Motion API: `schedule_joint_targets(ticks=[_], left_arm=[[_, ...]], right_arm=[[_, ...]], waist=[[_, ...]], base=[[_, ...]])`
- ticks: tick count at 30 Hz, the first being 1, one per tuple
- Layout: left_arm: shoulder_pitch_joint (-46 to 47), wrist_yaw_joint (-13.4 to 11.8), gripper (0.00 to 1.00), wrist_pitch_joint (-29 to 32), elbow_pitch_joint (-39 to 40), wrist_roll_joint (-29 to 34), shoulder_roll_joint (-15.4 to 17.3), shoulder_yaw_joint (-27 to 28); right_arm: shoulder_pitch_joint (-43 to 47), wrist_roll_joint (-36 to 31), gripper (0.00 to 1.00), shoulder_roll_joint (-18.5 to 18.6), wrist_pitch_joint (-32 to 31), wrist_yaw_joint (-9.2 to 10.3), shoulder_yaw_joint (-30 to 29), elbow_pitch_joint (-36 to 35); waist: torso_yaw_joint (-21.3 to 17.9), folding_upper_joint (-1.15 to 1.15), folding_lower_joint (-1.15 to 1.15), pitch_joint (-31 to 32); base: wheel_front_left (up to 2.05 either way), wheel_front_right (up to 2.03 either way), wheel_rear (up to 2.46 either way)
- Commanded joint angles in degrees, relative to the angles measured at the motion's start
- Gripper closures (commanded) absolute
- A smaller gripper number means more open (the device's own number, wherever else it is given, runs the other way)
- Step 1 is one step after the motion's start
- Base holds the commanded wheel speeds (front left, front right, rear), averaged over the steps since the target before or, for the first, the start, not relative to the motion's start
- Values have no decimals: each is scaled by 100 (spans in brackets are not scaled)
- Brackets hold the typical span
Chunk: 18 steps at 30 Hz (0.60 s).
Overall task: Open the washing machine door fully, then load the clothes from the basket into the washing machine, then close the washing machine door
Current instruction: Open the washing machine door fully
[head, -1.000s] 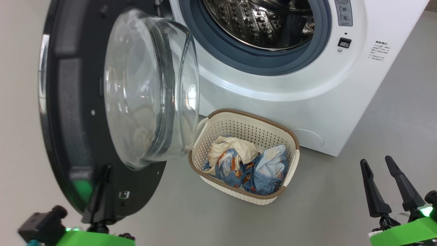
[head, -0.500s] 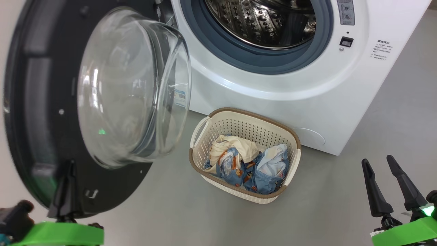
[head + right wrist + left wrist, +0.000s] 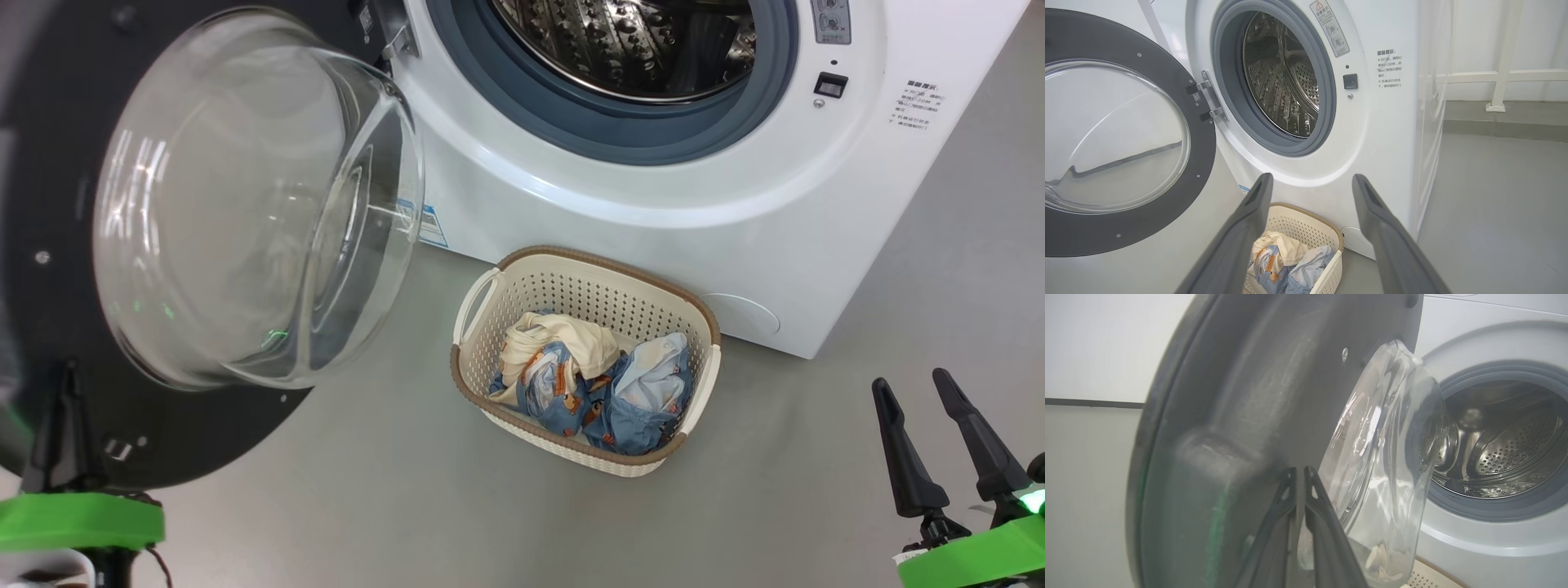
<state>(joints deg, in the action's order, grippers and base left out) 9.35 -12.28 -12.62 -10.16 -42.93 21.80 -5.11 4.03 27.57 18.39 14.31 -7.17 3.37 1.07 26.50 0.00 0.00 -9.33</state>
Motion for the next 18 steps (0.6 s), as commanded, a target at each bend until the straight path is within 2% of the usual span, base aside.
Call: schedule_joint_targets(ticks=[1, 10, 18], left_arm=[[359, 17, 100, -82, -143, 4, 344, 389], [758, 279, 100, -189, -1035, 100, 518, 560], [1295, 668, 100, -230, -2009, 202, 676, 745]], right_arm=[[-91, -66, 0, 161, 69, -32, 105, -152], [-137, -61, 0, 207, 69, -32, 153, -146], [-156, -64, 0, 235, 69, -32, 144, -141]], waist=[[-6, 0, 0, -18], [-64, 0, 0, -61], [-83, 0, 0, -103]], base=[[0, 0, 0], [0, 0, 0], [0, 0, 0]])
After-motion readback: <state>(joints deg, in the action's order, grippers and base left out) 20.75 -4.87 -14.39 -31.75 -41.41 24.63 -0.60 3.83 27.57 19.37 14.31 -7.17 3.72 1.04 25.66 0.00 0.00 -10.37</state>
